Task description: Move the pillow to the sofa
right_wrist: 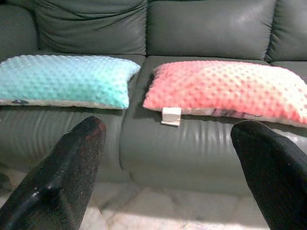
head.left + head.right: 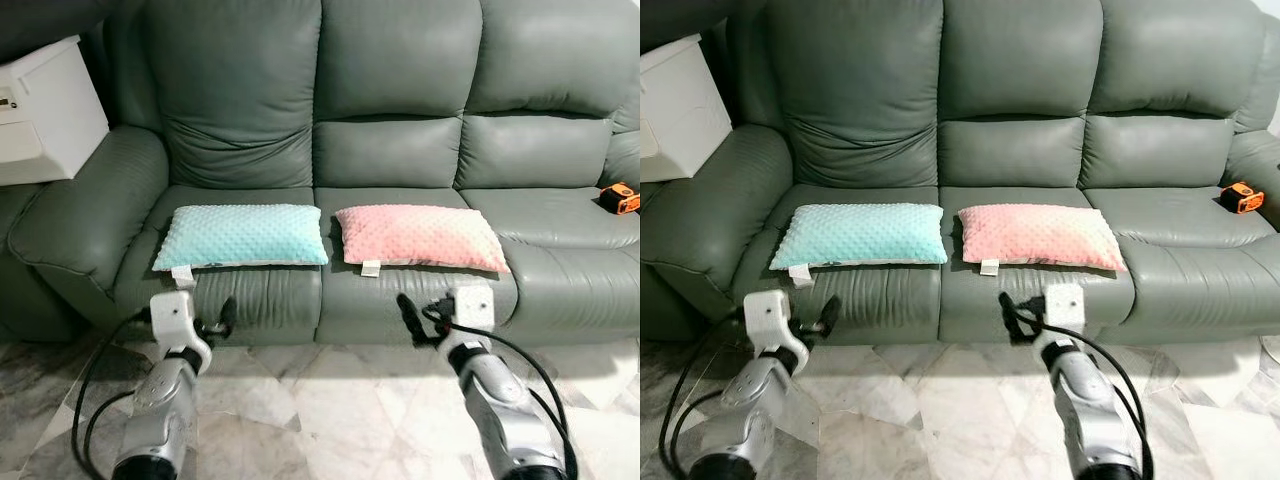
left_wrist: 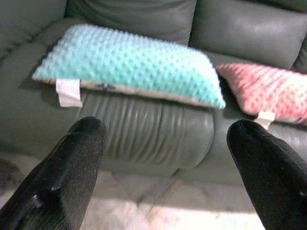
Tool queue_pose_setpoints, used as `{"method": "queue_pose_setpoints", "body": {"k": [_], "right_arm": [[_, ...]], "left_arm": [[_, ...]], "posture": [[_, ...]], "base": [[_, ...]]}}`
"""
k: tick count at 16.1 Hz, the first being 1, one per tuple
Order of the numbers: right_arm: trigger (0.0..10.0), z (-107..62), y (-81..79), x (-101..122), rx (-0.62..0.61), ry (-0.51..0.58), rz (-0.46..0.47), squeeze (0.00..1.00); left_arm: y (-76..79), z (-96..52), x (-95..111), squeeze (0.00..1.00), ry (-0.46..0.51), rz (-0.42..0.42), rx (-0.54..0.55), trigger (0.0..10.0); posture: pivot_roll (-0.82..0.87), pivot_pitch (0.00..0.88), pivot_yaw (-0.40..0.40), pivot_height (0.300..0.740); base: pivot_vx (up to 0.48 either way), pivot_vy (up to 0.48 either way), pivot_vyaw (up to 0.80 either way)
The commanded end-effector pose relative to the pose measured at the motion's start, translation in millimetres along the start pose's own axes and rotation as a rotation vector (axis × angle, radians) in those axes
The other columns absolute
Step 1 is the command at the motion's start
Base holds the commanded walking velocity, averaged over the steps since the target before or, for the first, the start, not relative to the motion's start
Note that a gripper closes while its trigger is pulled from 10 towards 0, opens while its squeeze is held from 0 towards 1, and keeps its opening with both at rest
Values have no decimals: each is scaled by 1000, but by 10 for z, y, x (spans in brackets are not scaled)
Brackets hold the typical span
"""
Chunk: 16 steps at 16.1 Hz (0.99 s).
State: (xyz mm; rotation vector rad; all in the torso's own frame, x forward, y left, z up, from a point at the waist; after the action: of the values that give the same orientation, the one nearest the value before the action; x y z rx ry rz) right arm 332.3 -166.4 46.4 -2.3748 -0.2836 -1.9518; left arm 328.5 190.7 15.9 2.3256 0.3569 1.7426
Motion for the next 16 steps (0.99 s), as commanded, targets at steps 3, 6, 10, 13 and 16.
{"method": "queue_pose_setpoints", "body": {"k": [3,6,10,13,16], "right_arm": [[10000,-11,9,-16,-2,-8,11,0],[10000,1,44,-131,-4,-50,10,0],[10000,-86,311,-652,-82,-235,26,0],[10000,-455,277,-1370,-87,-525,7,0],[10000,-705,168,-1693,-33,-679,-77,0]], "left_arm": [[-132,-38,-183,0,-69,27,12,10000],[-303,-104,-387,0,-146,57,42,10000],[-662,-353,-892,0,-386,136,154,10000],[-882,-772,-1380,0,-631,185,224,10000],[-994,-873,-1432,0,-650,134,307,10000]], "posture": [[-158,0,14,740],[-157,0,12,740],[-151,0,12,740],[-162,0,16,740],[-173,0,22,740]], "base": [[0,0,-775],[0,0,-769],[0,0,-770],[0,0,-769],[0,0,-769]]}}
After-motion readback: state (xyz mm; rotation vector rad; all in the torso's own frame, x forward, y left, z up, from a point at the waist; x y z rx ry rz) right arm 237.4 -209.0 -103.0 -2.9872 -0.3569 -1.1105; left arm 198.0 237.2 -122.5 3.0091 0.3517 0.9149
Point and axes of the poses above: a point about 5 cm out from each wrist's last joint towards the gripper, its own z axis pointing out of the wrist towards the gripper, its own x axis along the axis of the wrist's last joint, y = z × x, the point moved 5 cm from there along z, pointing out of the wrist towards the gripper, and after that the axes turned 7 degrees about -z, right-handed, at the moved point
